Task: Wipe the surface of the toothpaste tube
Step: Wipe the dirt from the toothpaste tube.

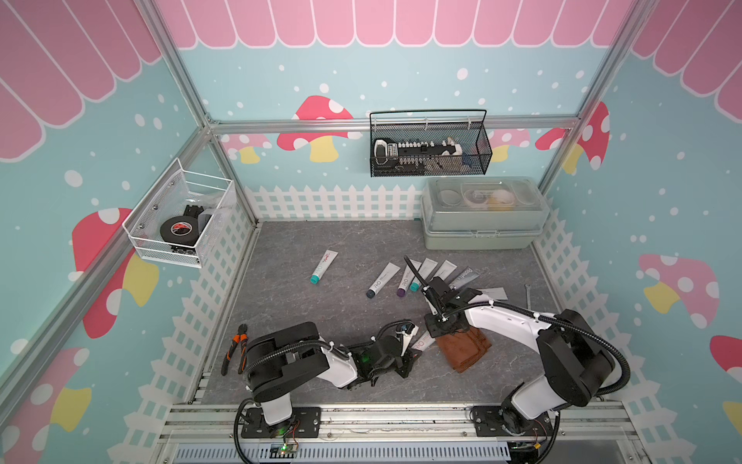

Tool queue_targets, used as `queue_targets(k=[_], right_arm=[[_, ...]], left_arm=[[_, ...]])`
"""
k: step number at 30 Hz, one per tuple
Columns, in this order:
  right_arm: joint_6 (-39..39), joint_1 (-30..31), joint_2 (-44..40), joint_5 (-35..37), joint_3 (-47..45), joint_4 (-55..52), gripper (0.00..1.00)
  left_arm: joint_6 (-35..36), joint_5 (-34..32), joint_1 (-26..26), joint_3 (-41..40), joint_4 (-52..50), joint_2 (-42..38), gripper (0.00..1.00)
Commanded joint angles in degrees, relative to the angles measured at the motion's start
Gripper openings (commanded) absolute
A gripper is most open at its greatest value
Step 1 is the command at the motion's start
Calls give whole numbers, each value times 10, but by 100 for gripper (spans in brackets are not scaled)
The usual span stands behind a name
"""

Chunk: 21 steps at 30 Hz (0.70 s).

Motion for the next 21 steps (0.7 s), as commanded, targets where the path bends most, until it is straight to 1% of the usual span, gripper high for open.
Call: queue_targets(k=[1, 3, 5, 6, 8, 11, 14, 15, 18, 21], right_arm=[[-9, 6, -28, -137, -29, -18, 8], [-4, 11, -51, -185, -33, -10, 8], [0, 13, -63, -211, -36, -6, 9], [1, 14, -63, -215, -38, -5, 9], [-6, 14, -50, -200, -38, -13, 9], [-19, 13, -12, -137, -27, -46, 8], [-15, 11, 24, -9, -12, -88, 8], [-12, 9, 34, 21, -8, -94, 8], [-3, 2, 54, 82, 4, -99, 8], [-5, -12, 74, 101, 14, -100, 8]], left_arm=[[-11, -3, -2, -11, -115, 44, 26], [-10, -5, -2, -8, -118, 43, 26], [-8, -6, -2, -3, -123, 44, 26], [-7, -6, -2, -2, -124, 44, 26], [-7, -7, -2, -1, -125, 44, 26], [-9, -9, -2, -5, -123, 44, 26], [-11, -12, -2, -11, -123, 40, 26], [-13, -13, -2, -14, -122, 37, 26], [-15, -17, -1, -21, -119, 31, 26], [-19, -20, -2, -30, -116, 23, 26]])
